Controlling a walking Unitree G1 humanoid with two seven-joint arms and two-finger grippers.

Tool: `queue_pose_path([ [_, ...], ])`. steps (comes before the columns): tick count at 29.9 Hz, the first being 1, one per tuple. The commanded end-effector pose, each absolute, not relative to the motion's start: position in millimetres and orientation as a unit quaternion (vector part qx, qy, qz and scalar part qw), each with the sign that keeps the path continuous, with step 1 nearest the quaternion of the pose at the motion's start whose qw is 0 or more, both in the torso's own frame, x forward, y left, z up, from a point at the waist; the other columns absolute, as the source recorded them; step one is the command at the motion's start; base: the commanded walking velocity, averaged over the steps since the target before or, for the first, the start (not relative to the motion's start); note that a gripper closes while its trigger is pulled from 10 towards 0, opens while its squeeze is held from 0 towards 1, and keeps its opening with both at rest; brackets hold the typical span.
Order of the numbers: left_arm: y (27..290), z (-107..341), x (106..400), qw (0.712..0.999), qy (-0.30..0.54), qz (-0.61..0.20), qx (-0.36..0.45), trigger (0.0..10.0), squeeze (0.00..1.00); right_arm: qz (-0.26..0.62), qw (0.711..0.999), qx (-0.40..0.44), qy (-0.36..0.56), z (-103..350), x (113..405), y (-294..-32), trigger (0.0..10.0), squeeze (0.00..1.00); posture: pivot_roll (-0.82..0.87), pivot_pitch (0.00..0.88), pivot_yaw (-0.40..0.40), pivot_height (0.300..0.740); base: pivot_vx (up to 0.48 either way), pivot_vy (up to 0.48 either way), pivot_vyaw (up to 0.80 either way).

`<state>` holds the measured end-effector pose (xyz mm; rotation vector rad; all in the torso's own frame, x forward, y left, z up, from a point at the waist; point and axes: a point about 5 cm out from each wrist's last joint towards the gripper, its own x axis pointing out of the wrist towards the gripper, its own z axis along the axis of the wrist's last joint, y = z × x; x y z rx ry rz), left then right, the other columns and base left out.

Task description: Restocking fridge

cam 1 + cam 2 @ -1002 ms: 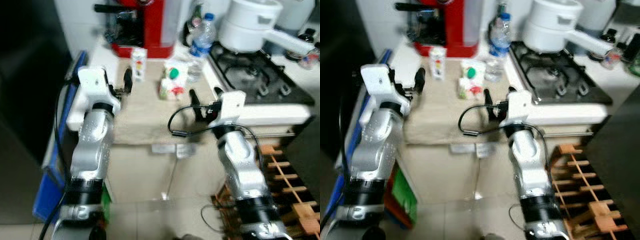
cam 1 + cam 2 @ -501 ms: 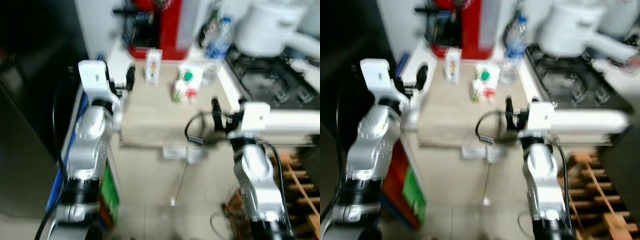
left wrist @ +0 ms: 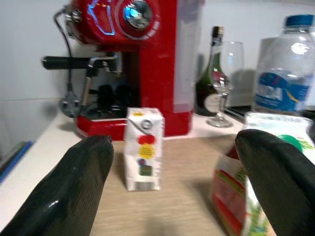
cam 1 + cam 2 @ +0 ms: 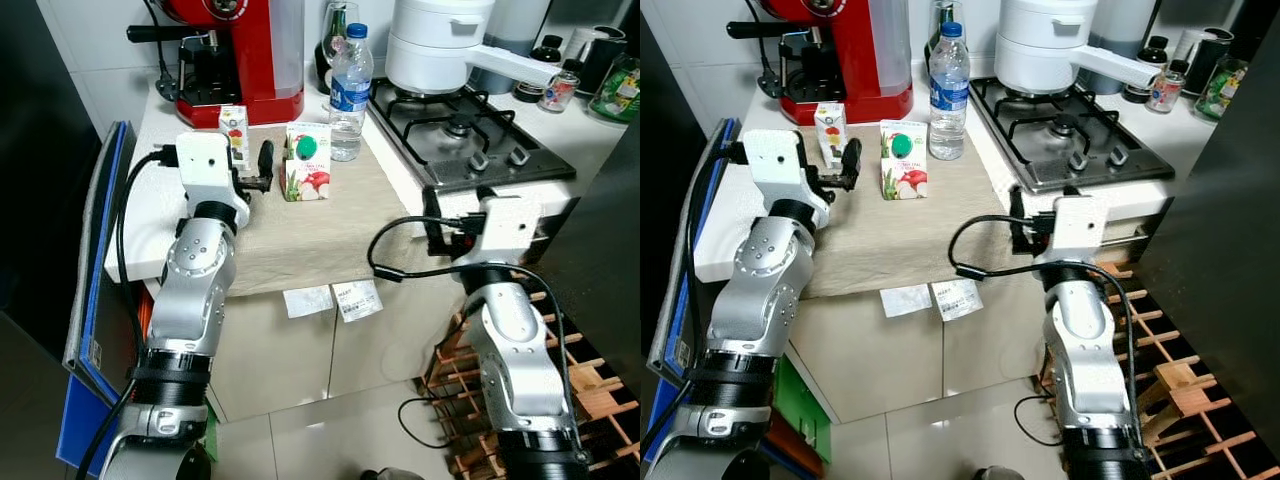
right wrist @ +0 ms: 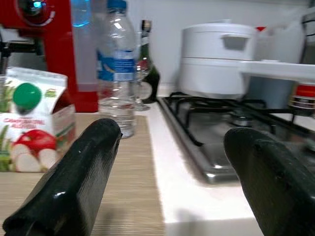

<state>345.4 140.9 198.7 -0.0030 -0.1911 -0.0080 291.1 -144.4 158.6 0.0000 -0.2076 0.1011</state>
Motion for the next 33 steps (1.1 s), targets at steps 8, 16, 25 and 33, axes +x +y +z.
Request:
queue_pose_path([
  [8, 128.7, 209.4, 364.3, 0.995, -0.094, 0.015, 0.018, 10.0, 0.00, 0.069, 0.993, -0.008, -0.091, 158.0, 269.4, -145.2, 10.0, 0.00, -0.16, 0.024, 0.011, 0.740, 0.000, 0.000, 0.00],
  [16, 145.3, 199.7, 322.4, 0.994, -0.113, -0.004, 0.007, 10.0, 0.00, 0.039, 0.991, -0.011, -0.129, 175.8, 261.8, -154.3, 10.0, 0.00, -0.14, 0.000, 0.026, 0.740, 0.000, 0.000, 0.00],
  [25, 149.4, 279.6, 278.5, 0.940, -0.334, 0.000, 0.061, 10.0, 0.00, 0.021, 0.955, -0.046, -0.293, 254.2, 256.5, -165.9, 10.0, 0.00, -0.08, 0.000, -0.022, 0.740, 0.000, 0.000, 0.00],
  [33, 124.2, 290.0, 290.0, 0.936, -0.342, -0.063, 0.047, 10.0, 0.00, -0.005, 0.934, -0.039, -0.354, 277.3, 270.9, -165.5, 10.0, 0.00, -0.08, 0.000, -0.018, 0.740, 0.060, 0.000, 0.00],
])
